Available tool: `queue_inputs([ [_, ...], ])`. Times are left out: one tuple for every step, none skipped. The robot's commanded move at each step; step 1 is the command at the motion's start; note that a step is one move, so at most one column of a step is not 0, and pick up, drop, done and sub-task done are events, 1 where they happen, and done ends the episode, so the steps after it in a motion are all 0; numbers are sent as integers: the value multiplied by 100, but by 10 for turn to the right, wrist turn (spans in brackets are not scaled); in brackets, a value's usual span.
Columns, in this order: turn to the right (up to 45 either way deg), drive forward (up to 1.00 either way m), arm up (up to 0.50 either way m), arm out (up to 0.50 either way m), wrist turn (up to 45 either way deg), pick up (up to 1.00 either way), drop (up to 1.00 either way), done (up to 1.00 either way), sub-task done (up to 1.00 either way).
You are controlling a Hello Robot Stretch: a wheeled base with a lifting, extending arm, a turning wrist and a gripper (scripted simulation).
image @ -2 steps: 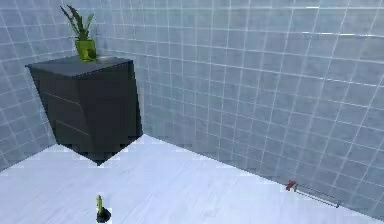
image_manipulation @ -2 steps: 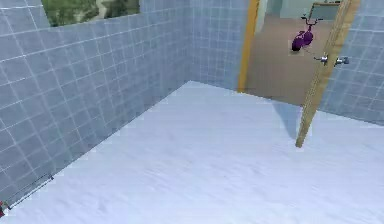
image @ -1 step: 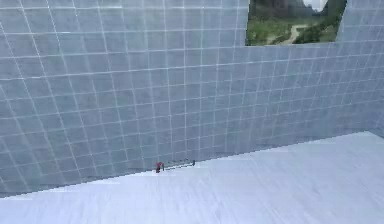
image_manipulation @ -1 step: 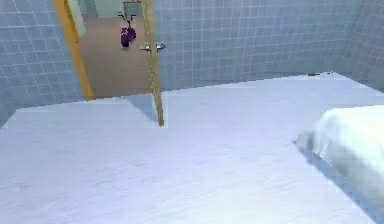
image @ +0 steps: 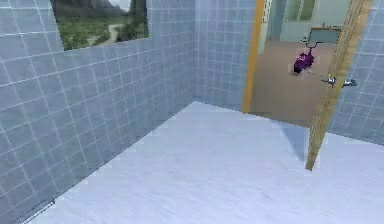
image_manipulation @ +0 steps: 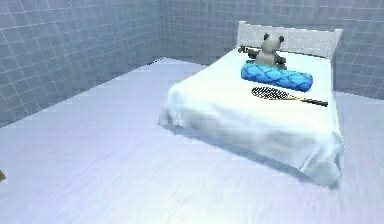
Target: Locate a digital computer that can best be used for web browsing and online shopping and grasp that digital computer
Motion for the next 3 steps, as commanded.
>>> queue_inputs([
  [150, 0, 0, 0, 0, 0, 0, 0, 0],
  [0, 100, 0, 0, 0, 0, 0, 0, 0],
  [0, 100, 0, 0, 0, 0, 0, 0, 0],
])
